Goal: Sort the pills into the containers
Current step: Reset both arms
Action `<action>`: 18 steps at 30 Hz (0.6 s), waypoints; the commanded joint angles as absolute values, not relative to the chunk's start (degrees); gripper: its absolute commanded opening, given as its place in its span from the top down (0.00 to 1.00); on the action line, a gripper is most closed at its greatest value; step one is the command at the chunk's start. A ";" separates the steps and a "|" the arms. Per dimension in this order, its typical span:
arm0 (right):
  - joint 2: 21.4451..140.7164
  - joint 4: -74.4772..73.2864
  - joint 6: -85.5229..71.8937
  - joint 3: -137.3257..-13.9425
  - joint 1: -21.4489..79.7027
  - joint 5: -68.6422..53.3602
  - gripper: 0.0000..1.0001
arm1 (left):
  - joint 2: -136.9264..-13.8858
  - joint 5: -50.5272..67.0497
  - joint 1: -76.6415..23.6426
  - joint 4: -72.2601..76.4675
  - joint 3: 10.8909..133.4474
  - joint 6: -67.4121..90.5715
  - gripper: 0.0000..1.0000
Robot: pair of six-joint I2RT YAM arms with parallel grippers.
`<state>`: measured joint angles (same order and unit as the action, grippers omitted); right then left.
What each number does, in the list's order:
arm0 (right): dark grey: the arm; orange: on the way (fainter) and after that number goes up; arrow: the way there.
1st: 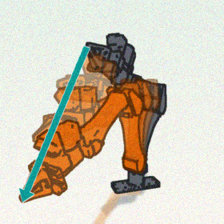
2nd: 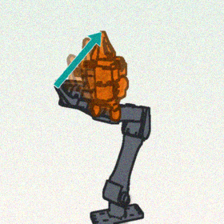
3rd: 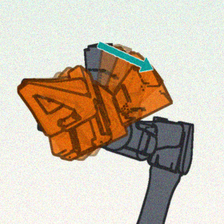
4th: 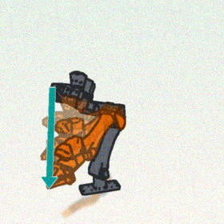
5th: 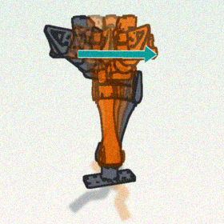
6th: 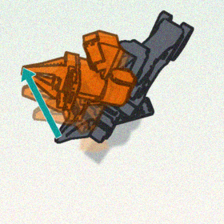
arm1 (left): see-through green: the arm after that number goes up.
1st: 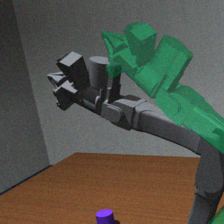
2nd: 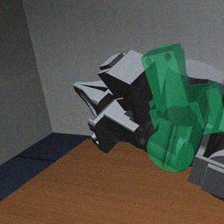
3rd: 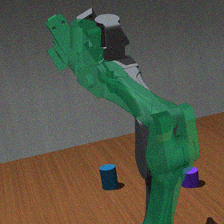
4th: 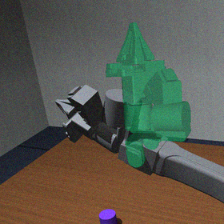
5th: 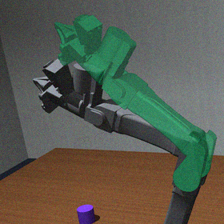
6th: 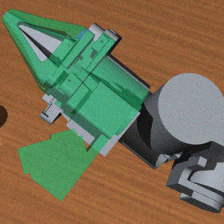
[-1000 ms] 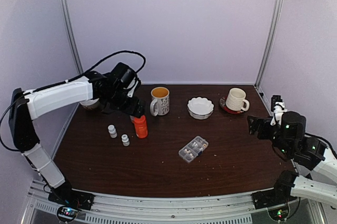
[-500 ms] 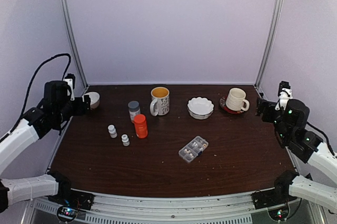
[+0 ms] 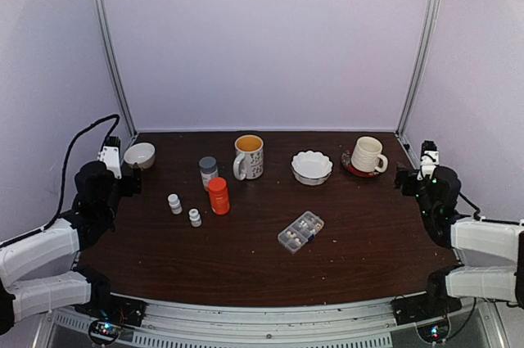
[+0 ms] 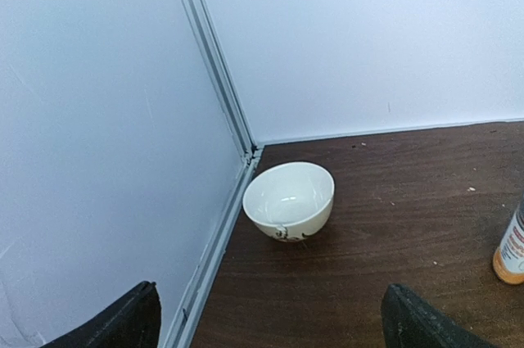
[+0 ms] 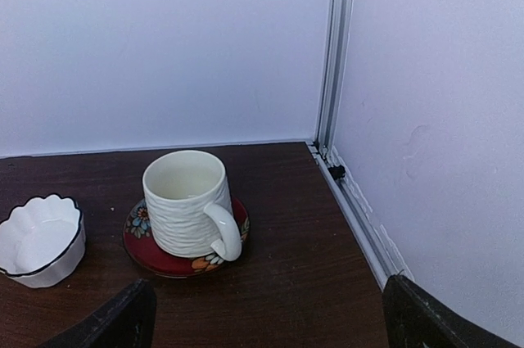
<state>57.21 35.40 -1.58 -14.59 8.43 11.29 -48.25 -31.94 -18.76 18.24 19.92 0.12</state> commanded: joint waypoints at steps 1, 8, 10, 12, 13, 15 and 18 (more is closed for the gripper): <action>66.21 58.77 1.46 -11.22 6.51 8.39 0.03 | -55.08 -35.80 -16.61 35.18 18.75 -3.78 0.02; 76.75 64.72 1.36 -12.70 5.47 7.09 0.07 | -64.44 -32.53 -12.69 42.90 17.85 -1.87 0.02; 78.21 67.36 1.50 -12.69 5.47 7.87 0.07 | -67.29 -32.08 -11.94 46.29 16.83 -1.76 0.03; 77.09 64.84 1.54 -12.87 5.54 7.54 0.00 | -70.21 -31.67 -10.76 50.15 16.73 -2.16 0.02; 77.61 66.32 1.81 -12.62 5.54 7.48 0.00 | -70.71 -30.44 -9.82 49.55 17.23 -2.76 0.02; 77.83 68.95 2.09 -11.57 5.54 6.57 0.07 | -72.23 -24.43 -7.37 50.17 18.24 -4.04 0.02; 78.01 70.39 2.22 -10.91 5.54 6.27 0.13 | -74.71 -19.01 -4.45 52.79 18.25 -4.70 0.07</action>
<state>77.93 65.52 1.67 -11.94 5.87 7.11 -72.49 -27.68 -7.62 44.01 17.39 -2.92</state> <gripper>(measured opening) 0.883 0.953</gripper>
